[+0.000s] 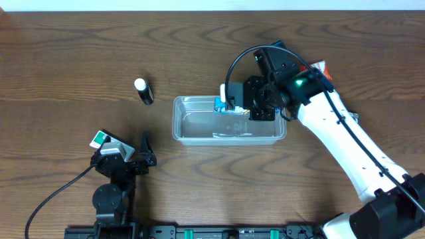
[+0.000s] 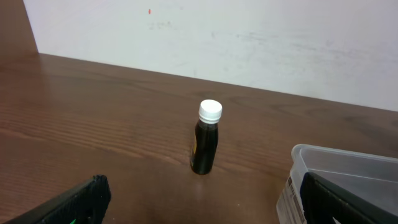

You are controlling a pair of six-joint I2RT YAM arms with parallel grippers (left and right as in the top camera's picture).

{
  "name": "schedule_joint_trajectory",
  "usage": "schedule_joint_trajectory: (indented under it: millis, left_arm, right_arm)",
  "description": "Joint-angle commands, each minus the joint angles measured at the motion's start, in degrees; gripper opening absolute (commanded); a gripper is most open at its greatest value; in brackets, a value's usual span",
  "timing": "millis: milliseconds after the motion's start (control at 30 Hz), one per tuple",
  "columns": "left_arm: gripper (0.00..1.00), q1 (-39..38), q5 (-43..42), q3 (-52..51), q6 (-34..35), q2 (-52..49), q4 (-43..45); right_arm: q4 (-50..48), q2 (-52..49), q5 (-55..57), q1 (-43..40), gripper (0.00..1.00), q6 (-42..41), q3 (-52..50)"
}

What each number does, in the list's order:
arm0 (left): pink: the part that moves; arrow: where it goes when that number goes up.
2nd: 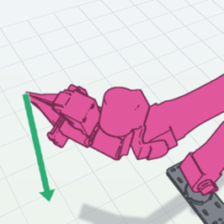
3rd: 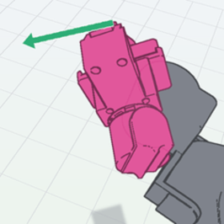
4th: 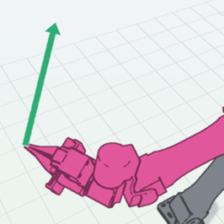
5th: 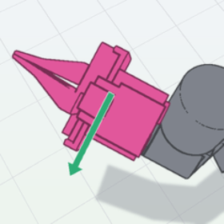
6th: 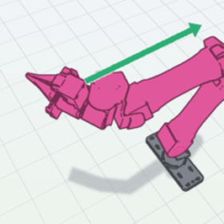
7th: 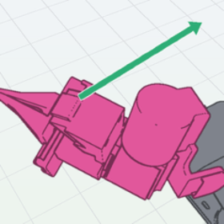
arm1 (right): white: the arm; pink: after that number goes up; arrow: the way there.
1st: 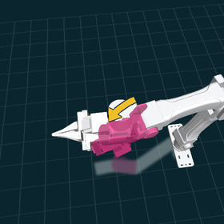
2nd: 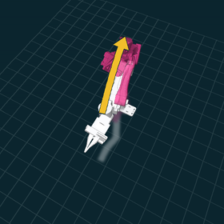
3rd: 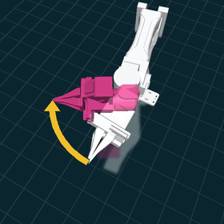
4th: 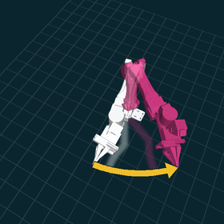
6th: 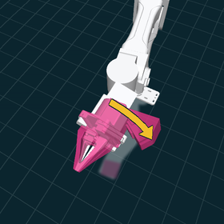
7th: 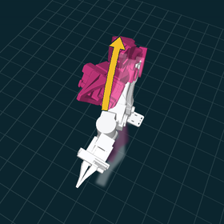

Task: Pack container
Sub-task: 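Lower the blue box upright into the container's right side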

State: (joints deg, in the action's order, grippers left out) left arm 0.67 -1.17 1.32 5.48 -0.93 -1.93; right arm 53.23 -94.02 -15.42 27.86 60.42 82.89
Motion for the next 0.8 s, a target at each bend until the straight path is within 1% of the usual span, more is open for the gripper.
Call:
schedule_joint_trajectory:
  millis: [0,233,500,767]
  left_arm:
    - [0.98,0.28,0.68,-1.09,-0.94,-0.11,-2.10]
    - [0.98,0.28,0.68,-1.09,-0.94,-0.11,-2.10]
    - [0.98,0.28,0.68,-1.09,-0.94,-0.11,-2.10]
    - [0.98,0.28,0.68,-1.09,-0.94,-0.11,-2.10]
  right_arm:
    - [-2.16,-0.11,2.97,0.74,0.01,-0.81,-1.86]
    - [-6.97,-0.11,5.84,1.46,0.01,-2.58,-5.90]
    - [-7.96,-0.11,5.49,1.46,0.01,-1.62,-9.20]
    - [-17.11,-0.11,4.26,1.46,0.01,-1.64,-16.24]
